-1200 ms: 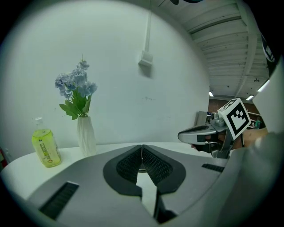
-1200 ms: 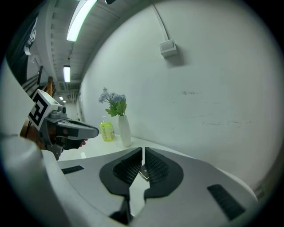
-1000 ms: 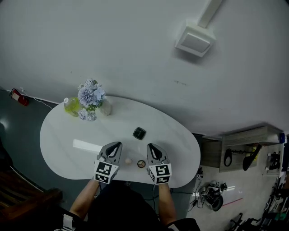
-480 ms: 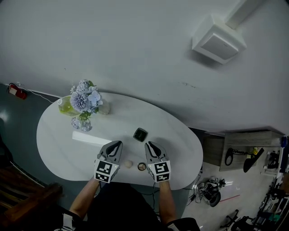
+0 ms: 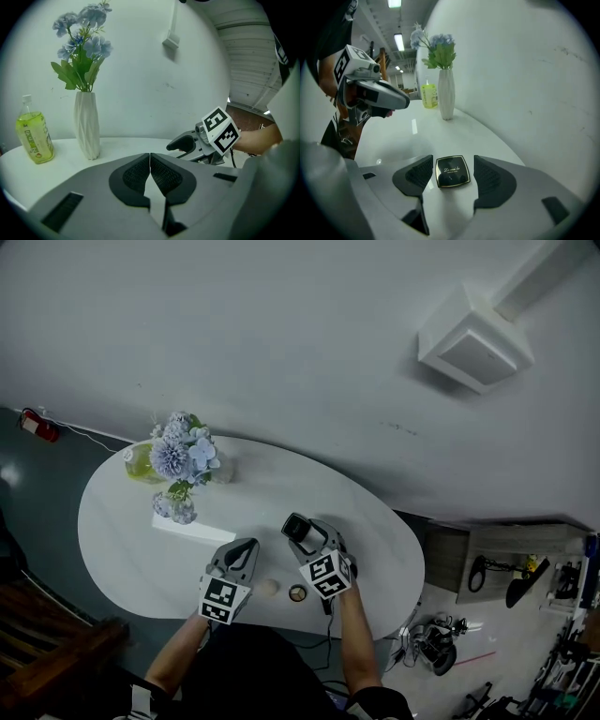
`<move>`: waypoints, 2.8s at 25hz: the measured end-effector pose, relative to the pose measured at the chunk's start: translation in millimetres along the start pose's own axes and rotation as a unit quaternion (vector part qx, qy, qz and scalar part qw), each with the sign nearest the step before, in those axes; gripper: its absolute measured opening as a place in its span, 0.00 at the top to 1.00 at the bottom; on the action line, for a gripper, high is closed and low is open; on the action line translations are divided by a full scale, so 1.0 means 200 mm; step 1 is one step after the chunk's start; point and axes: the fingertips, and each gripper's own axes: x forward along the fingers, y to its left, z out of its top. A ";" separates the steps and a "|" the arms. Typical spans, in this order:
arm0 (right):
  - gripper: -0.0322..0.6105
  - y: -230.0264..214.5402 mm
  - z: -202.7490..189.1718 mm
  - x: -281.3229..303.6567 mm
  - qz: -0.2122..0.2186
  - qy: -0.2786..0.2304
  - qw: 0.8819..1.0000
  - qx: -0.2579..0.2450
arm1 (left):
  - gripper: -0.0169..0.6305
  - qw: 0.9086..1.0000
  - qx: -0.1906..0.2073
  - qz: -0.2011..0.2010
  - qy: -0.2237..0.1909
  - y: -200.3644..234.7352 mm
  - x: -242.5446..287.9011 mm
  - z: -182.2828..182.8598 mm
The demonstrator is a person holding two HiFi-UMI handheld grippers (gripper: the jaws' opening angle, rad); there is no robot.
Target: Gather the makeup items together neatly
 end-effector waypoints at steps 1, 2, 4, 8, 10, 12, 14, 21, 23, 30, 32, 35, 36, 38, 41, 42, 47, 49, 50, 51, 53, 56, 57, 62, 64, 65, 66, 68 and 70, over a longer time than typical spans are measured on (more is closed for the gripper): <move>0.54 0.00 -0.02 0.03 0.006 0.011 1.000 -0.008 | 0.94 1.000 -0.002 0.002 0.001 0.01 0.00 0.00; 0.53 0.01 -0.04 0.06 0.010 0.020 1.000 -0.015 | 0.94 1.000 -0.004 0.005 0.002 0.03 0.00 -0.01; 0.53 0.01 -0.07 0.10 0.017 0.037 0.999 -0.026 | 0.94 1.000 -0.009 0.008 0.003 0.05 0.00 -0.01; 0.51 0.03 -0.10 0.16 0.032 0.048 0.998 -0.024 | 0.94 1.000 -0.019 0.014 0.004 0.08 0.00 -0.02; 0.51 0.02 -0.12 0.18 0.029 0.052 0.998 -0.024 | 0.94 1.000 -0.020 0.014 0.005 0.09 0.00 -0.02; 0.51 0.02 -0.13 0.19 0.029 0.059 0.998 -0.024 | 0.94 1.000 -0.021 0.015 0.005 0.10 0.01 -0.02; 0.51 0.02 -0.14 0.21 0.031 0.063 0.997 -0.025 | 0.94 1.000 -0.022 0.015 0.005 0.10 0.02 -0.02; 0.50 0.02 -0.16 0.23 0.049 0.078 0.996 -0.019 | 0.94 1.000 -0.025 0.016 0.009 0.12 0.04 -0.03; 0.50 0.01 -0.16 0.24 0.054 0.084 0.995 -0.021 | 0.94 1.000 -0.025 0.015 0.008 0.12 0.04 -0.03; 0.49 0.02 -0.18 0.26 0.053 0.127 0.989 -0.049 | 0.94 1.000 -0.025 0.012 0.007 0.11 0.03 -0.03; 0.49 0.02 -0.18 0.26 0.055 0.141 0.987 -0.052 | 0.94 1.000 -0.025 0.012 0.005 0.11 0.03 -0.03; 0.49 0.02 -0.18 0.26 0.054 0.145 0.987 -0.050 | 0.94 1.000 -0.025 0.014 0.004 0.11 0.01 -0.03; 0.49 0.02 -0.18 0.26 0.052 0.143 0.987 -0.048 | 0.94 1.000 -0.025 0.015 0.004 0.12 0.00 -0.03; 0.49 0.02 -0.18 0.25 0.050 0.141 0.988 -0.041 | 0.94 1.000 -0.024 0.017 0.003 0.12 -0.01 -0.03; 0.49 0.01 -0.17 0.24 0.048 0.136 0.989 -0.031 | 0.94 1.000 -0.022 0.022 0.001 0.13 -0.03 -0.03; 0.49 0.01 -0.17 0.23 0.047 0.135 0.989 -0.030 | 0.94 0.999 -0.022 0.023 0.000 0.14 -0.04 -0.03; 0.49 -0.01 -0.19 0.20 0.041 0.137 0.989 -0.027 | 0.94 0.999 -0.021 0.024 -0.001 0.13 -0.06 -0.03; 0.49 -0.01 -0.20 0.19 0.040 0.138 0.989 -0.022 | 0.94 1.000 -0.019 0.023 -0.001 0.12 -0.07 -0.03; 0.49 -0.01 -0.20 0.18 0.039 0.137 0.990 -0.020 | 0.94 1.000 -0.018 0.023 -0.001 0.12 -0.07 -0.03; 0.49 -0.01 -0.20 0.18 0.037 0.136 0.990 -0.018 | 0.94 1.000 -0.017 0.023 -0.002 0.12 -0.07 -0.03; 0.49 -0.01 -0.20 0.15 0.032 0.134 0.990 -0.015 | 0.94 1.000 -0.016 0.021 -0.003 0.11 -0.08 -0.02; 0.49 -0.02 -0.20 0.10 0.023 0.130 0.991 -0.011 | 0.94 1.000 -0.011 0.014 -0.005 0.07 -0.07 -0.01; 0.49 -0.02 -0.21 0.08 0.020 0.129 0.991 -0.007 | 0.94 1.000 -0.009 0.011 -0.006 0.06 -0.07 0.00; 0.49 -0.04 -0.27 -0.04 -0.001 0.124 0.992 0.021 | 0.94 1.000 0.007 -0.010 -0.011 -0.04 -0.07 0.03; 0.49 -0.05 -0.30 -0.10 -0.013 0.123 0.992 0.038 | 0.94 1.000 0.014 -0.019 -0.012 -0.08 -0.07 0.04; 0.49 -0.05 -0.32 -0.13 -0.019 0.123 0.991 0.047 | 0.94 1.000 0.017 -0.024 -0.012 -0.10 -0.07 0.04; 0.49 -0.06 -0.34 -0.16 -0.025 0.123 0.990 0.057 | 0.94 0.999 0.020 -0.028 -0.013 -0.13 -0.07 0.05; 0.49 -0.07 -0.39 -0.22 -0.039 0.121 0.989 0.081 | 0.94 0.999 0.028 -0.038 -0.014 -0.17 -0.07 0.05; 0.49 -0.08 -0.44 -0.28 -0.057 0.120 0.985 0.110 | 0.94 0.998 0.036 -0.048 -0.015 -0.22 -0.07 0.06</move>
